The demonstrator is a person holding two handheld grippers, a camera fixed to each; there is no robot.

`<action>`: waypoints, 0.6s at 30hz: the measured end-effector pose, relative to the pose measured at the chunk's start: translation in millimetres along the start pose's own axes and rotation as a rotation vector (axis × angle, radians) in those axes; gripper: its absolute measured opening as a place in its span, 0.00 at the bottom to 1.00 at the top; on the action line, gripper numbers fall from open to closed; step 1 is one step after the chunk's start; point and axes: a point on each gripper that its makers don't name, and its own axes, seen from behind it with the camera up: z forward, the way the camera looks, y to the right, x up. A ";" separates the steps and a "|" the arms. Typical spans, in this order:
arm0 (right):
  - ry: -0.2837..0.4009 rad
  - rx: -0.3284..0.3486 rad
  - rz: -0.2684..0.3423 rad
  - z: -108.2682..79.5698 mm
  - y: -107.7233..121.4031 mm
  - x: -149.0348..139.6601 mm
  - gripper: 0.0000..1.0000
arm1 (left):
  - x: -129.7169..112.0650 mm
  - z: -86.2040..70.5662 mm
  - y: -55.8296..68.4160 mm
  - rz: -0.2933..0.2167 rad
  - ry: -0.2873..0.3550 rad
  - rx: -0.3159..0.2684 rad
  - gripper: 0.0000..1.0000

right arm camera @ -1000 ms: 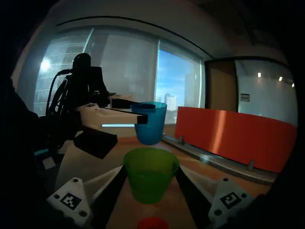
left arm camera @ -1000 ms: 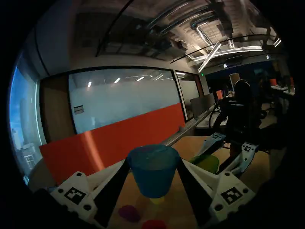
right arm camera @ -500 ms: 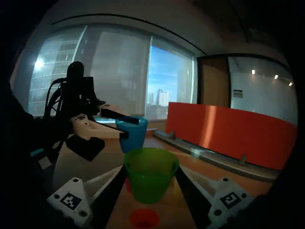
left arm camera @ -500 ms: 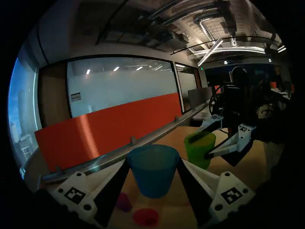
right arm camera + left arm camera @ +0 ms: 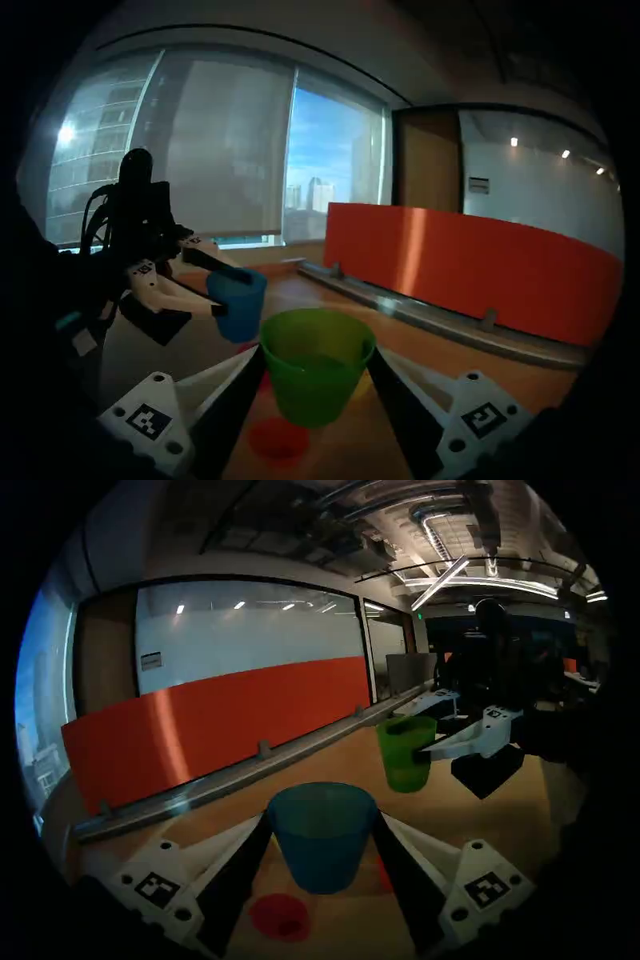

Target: Pour water

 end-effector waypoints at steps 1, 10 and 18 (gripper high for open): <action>-0.003 -0.004 0.000 -0.7 1.9 -1.4 0.90 | -1.8 0.1 1.3 -0.002 -0.002 -0.004 0.87; -0.042 -0.027 0.010 -3.5 14.2 -18.1 0.90 | -17.3 1.5 12.1 -0.027 -0.020 -0.043 0.88; -0.095 -0.029 0.028 -2.5 22.2 -41.4 0.90 | -44.6 6.2 21.7 -0.046 -0.075 -0.072 0.88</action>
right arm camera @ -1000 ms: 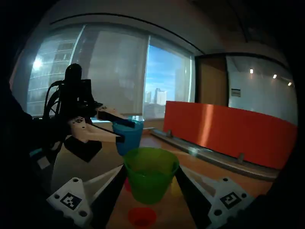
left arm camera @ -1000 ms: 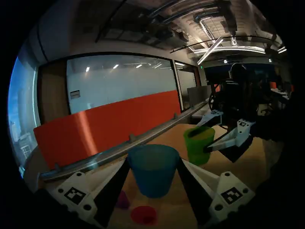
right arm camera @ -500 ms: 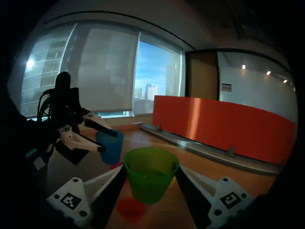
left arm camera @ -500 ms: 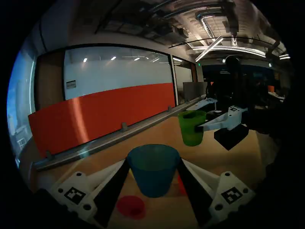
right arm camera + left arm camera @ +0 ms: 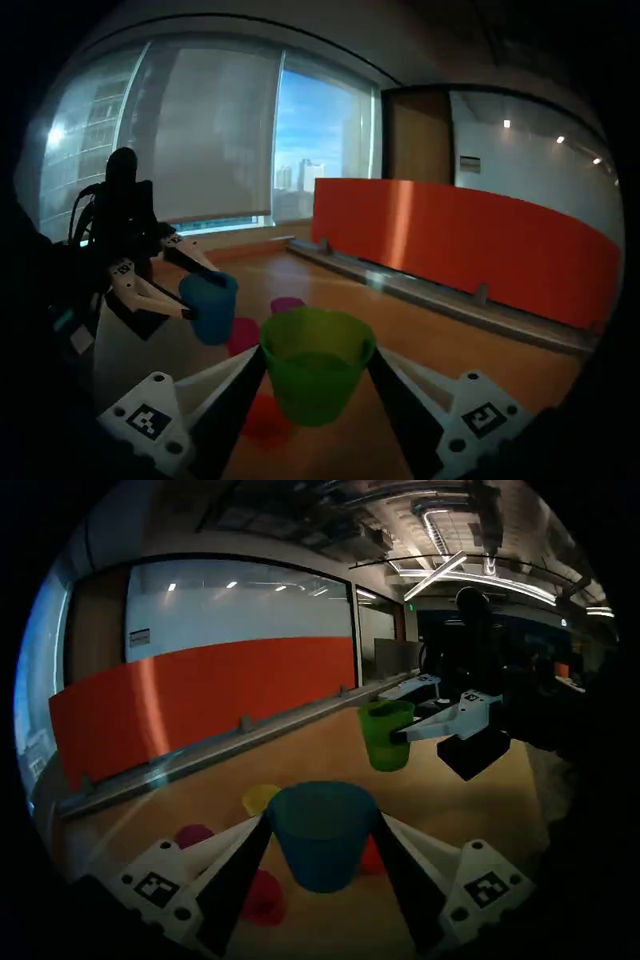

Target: Pour water

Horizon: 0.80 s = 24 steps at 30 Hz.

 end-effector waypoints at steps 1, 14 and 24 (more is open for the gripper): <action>-0.007 0.000 0.000 0.5 0.7 -2.7 0.90 | -3.7 1.4 1.3 -0.001 -0.008 -0.004 0.88; -0.088 -0.002 0.002 4.5 12.1 -34.1 0.90 | -46.4 15.2 20.0 0.031 -0.115 -0.057 0.88; -0.120 0.000 0.010 8.7 16.8 -49.3 0.91 | -74.0 21.5 35.8 0.056 -0.184 -0.096 0.88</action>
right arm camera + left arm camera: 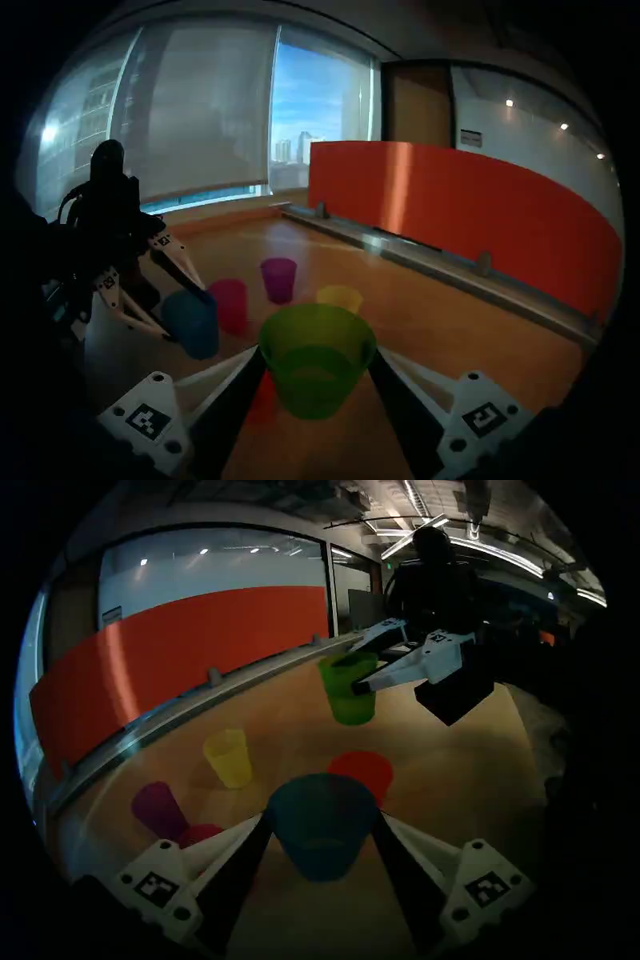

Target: Pour water

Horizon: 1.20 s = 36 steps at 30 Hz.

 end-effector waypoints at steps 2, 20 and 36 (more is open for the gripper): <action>-0.005 0.000 0.001 1.2 1.1 -2.6 0.91 | -4.3 1.9 1.7 0.001 -0.009 -0.004 0.88; -0.046 -0.003 0.009 8.7 9.2 -22.4 0.91 | -38.3 12.3 12.4 0.006 -0.070 -0.033 0.88; -0.066 -0.006 0.002 12.1 11.0 -30.1 0.91 | -49.9 10.1 10.5 -0.019 -0.081 -0.042 0.88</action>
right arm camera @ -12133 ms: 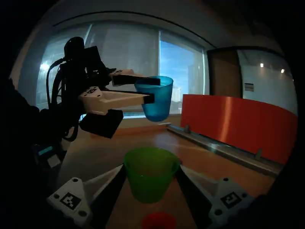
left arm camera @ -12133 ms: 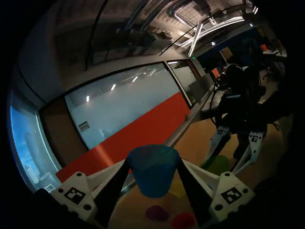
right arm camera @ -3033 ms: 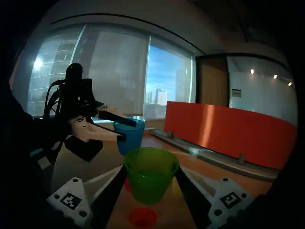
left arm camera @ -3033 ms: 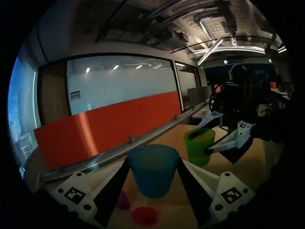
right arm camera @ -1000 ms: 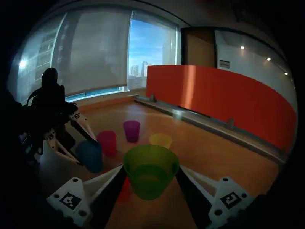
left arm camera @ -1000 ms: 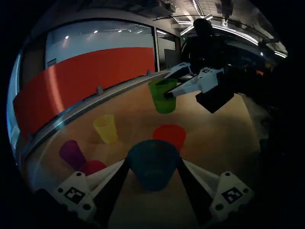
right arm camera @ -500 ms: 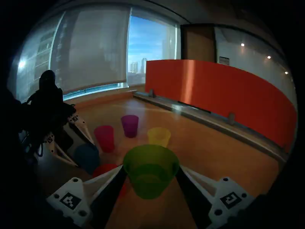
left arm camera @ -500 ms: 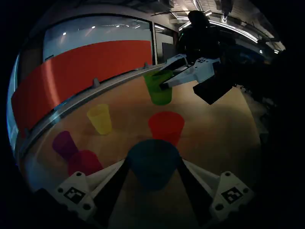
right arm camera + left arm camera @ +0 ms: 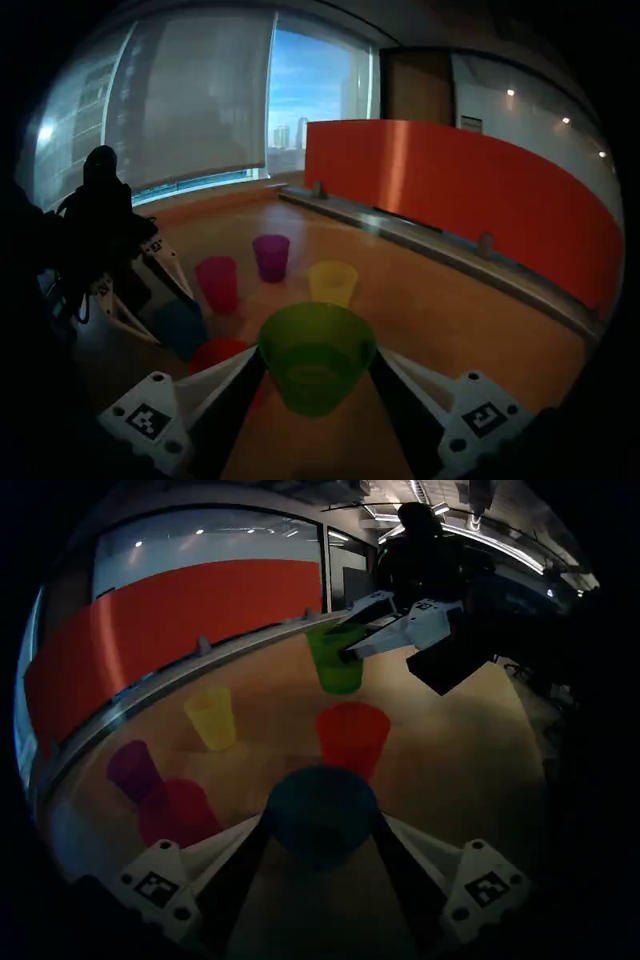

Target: Pour water

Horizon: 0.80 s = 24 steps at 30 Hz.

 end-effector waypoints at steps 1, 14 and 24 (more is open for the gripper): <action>-0.001 0.000 0.000 0.2 -0.1 -0.2 0.91 | -0.4 -0.3 0.0 -0.001 -0.002 -0.002 0.88; -0.011 -0.002 0.002 4.1 -0.2 -6.2 0.91 | -14.7 -0.8 -3.2 0.002 -0.044 0.010 0.89; -0.053 0.006 0.011 14.4 -1.2 -26.9 0.91 | -28.3 -8.5 -3.6 -0.008 -0.078 0.021 0.89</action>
